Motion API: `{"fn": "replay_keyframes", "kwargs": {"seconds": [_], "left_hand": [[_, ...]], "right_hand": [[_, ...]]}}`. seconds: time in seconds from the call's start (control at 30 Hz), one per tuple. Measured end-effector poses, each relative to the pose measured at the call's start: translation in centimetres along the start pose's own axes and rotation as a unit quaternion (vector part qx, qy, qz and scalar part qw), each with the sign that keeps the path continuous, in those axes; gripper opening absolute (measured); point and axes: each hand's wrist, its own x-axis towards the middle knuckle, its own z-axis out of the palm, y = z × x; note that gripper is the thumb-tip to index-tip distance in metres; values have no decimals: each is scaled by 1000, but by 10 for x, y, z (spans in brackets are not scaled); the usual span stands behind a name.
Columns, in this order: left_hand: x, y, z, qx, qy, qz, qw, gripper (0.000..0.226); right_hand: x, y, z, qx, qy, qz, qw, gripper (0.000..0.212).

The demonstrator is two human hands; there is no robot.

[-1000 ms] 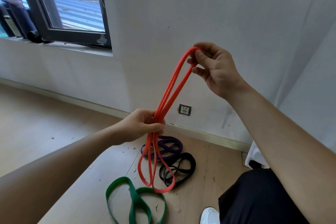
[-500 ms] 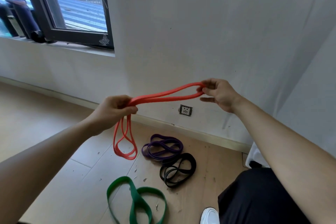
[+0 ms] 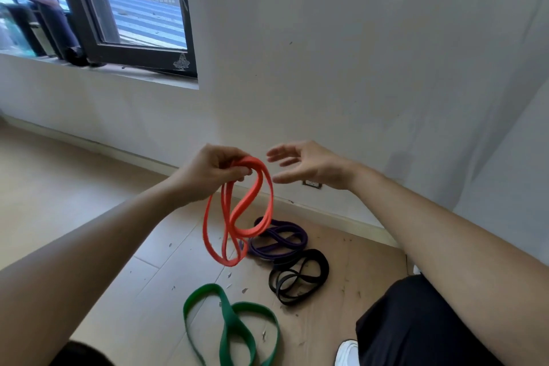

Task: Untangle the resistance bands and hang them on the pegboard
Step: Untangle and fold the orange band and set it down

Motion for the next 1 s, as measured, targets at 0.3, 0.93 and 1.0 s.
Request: {"fn": "replay_keyframes", "kwargs": {"seconds": [0.3,0.93,1.0], "left_hand": [[-8,-1,-11,82,-2,15,996,25],[-10,7,-11,-90,17,-24,996,22],[-8,6,-8,-70,1,-16,997,21]], "right_hand": [[7,-25,31,-33,18,-69,997,15],[-20,-19,15,54,11,-46,997,22],[-19,-26,20,30,8,-58,998,23]]}}
